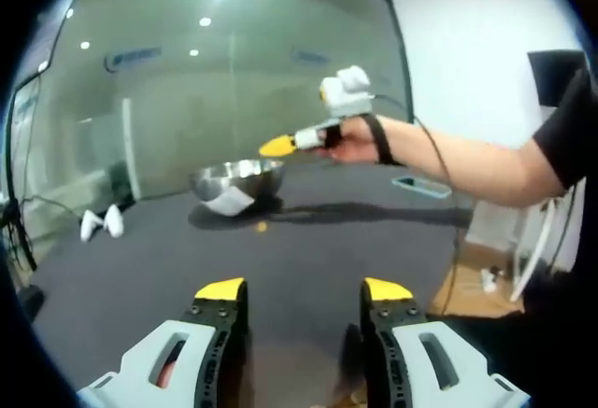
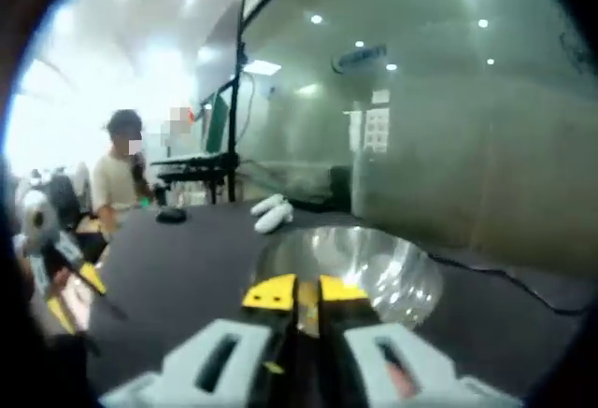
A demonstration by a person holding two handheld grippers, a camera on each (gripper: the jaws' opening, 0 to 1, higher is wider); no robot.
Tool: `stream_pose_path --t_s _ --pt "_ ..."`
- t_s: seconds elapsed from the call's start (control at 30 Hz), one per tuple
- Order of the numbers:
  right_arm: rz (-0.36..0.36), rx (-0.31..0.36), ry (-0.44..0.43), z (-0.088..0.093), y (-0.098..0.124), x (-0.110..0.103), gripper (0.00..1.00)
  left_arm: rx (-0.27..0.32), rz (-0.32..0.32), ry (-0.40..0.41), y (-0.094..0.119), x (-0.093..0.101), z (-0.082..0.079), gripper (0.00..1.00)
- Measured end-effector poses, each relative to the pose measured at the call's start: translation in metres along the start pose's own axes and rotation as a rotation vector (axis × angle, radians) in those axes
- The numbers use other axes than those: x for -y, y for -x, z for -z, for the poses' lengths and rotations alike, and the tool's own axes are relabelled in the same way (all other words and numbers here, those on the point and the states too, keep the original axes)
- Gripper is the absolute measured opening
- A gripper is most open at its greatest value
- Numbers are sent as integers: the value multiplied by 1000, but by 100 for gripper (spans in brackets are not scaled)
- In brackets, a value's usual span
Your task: Pick up the QQ candy scattered on the table and place it into the stainless steel bowl on the table
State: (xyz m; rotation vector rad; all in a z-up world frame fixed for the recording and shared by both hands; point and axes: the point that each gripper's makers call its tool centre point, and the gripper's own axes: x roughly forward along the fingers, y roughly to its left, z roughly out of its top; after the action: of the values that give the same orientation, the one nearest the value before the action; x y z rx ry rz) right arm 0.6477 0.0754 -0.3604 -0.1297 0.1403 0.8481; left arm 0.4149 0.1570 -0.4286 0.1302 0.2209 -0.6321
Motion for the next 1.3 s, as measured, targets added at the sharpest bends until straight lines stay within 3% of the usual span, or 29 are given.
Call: stream_pose_path --t_s 0.27,0.43,0.47,0.53,0.57,0.63,0.83,1.3 --pt "50 11 -133 -2 -8 25 9 3 -2 11 1 -1 1 49" --pt "62 9 -116 -3 -13 33 10 0 -4 6 2 0 1 49" --pt "73 22 -130 -6 -12 35 15 0 -3 6 2 0 0 49" --pt "85 84 -157 -18 -12 43 36 1 -3 4 2 1 0 49" --pt "80 76 -147 -18 -11 42 37 1 -3 5 1 1 0 49" --pt "79 74 -84 -20 -8 35 29 0 -2 2 1 2 -1 49" --pt "23 37 -37 -14 -7 13 30 2 3 6 -1 4 -3 49" --pt "-32 22 -38 -7 2 1 29 -9 6 -4 2 8 -2 49"
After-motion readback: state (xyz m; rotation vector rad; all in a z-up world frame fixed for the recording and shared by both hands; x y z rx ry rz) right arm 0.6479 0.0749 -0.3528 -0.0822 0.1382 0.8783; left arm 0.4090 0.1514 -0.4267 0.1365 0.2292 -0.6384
